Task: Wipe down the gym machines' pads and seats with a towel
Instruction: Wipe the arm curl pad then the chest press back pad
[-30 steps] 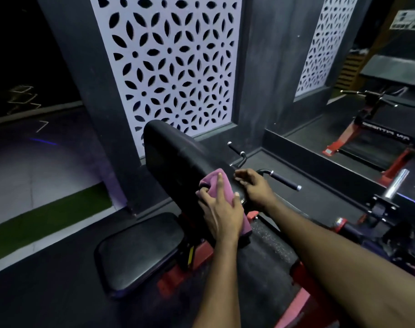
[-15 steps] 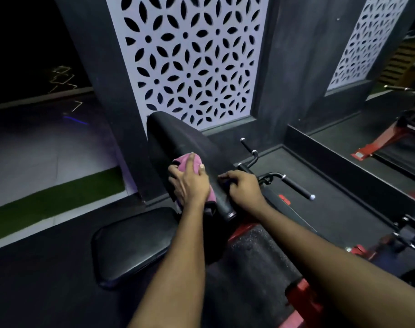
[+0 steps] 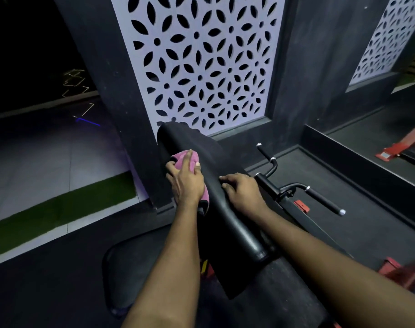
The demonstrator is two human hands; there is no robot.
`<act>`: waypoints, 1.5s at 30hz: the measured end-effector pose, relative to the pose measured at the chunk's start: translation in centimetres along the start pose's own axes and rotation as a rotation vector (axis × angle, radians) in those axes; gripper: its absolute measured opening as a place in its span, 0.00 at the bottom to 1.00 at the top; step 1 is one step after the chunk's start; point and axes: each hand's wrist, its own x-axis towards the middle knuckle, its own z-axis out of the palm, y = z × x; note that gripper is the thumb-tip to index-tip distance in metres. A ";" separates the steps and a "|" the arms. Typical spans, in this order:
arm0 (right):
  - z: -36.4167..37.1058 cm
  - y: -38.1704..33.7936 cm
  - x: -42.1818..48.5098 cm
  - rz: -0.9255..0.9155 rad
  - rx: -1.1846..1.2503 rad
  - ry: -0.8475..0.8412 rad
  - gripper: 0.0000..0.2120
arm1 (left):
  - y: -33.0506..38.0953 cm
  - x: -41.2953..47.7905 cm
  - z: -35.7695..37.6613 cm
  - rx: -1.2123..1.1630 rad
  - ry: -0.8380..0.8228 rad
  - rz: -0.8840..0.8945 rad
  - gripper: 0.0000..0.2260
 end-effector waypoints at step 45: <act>-1.2 0.2 -11.5 -0.004 -0.079 0.034 0.19 | -3.2 -23.0 0.8 -0.407 -0.001 -0.153 0.26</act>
